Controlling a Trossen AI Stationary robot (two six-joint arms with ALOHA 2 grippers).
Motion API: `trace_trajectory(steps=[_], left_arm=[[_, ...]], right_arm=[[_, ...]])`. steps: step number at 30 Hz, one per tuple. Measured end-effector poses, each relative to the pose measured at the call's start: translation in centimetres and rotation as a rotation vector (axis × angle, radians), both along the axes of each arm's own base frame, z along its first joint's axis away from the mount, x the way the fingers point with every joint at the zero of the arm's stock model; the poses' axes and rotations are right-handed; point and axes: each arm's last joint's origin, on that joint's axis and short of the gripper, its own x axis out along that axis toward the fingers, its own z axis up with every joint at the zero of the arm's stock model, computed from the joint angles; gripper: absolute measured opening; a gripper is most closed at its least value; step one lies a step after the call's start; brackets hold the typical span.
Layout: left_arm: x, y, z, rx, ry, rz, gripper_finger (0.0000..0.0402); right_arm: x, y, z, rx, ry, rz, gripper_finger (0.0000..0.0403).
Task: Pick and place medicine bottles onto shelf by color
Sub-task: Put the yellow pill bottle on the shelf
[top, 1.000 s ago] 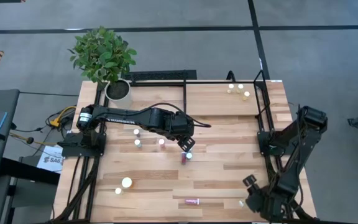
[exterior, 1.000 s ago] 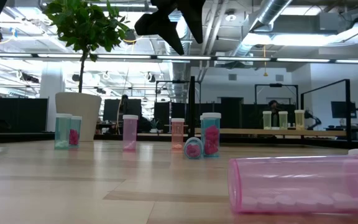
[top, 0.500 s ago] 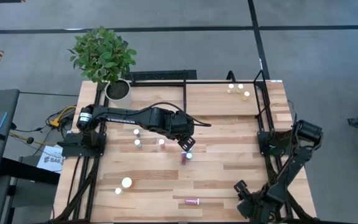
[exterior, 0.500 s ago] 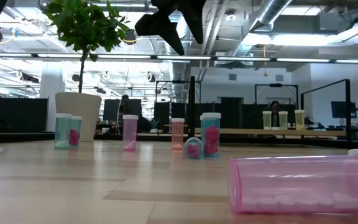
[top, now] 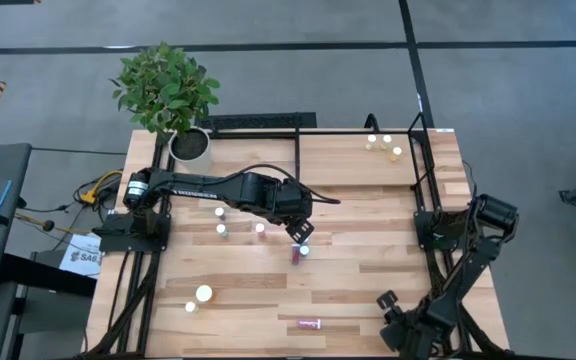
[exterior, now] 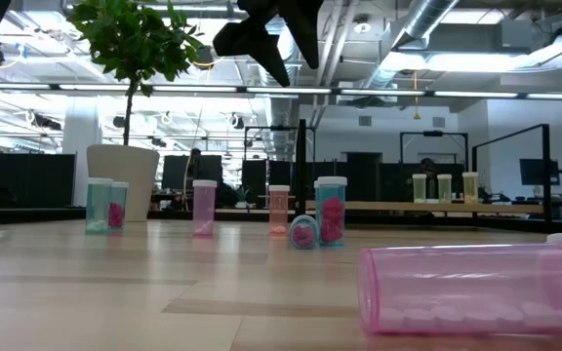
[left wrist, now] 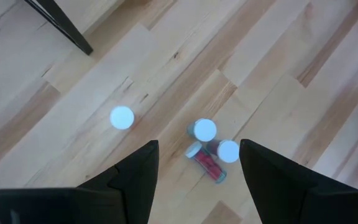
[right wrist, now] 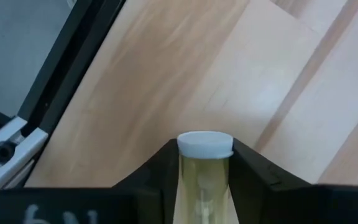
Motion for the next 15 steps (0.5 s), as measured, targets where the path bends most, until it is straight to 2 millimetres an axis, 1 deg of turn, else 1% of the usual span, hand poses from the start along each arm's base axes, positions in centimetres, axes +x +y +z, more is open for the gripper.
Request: trace_trajectory(steps=[4, 7, 11, 15], left_arm=[[0.0, 0.0, 0.0, 0.01, 0.004, -0.026, 0.021], [0.0, 0.0, 0.0, 0.018, 0.008, -0.047, 0.021], [0.3, 0.3, 0.2, 0.064, -0.017, -0.089, 0.021], [1.1, 1.1, 0.6, 0.113, -0.085, -0.151, 0.021]], right_arm=[[0.1, -0.3, 0.2, -0.001, 0.012, -0.052, 0.0112], [-0.3, -1.2, 0.8, -0.049, 0.043, -0.07, 0.0115], [-1.5, -3.7, 3.3, -0.149, 0.096, -0.125, 0.0122], [-2.3, -6.9, 6.7, -0.208, 0.109, -0.191, 0.0122]])
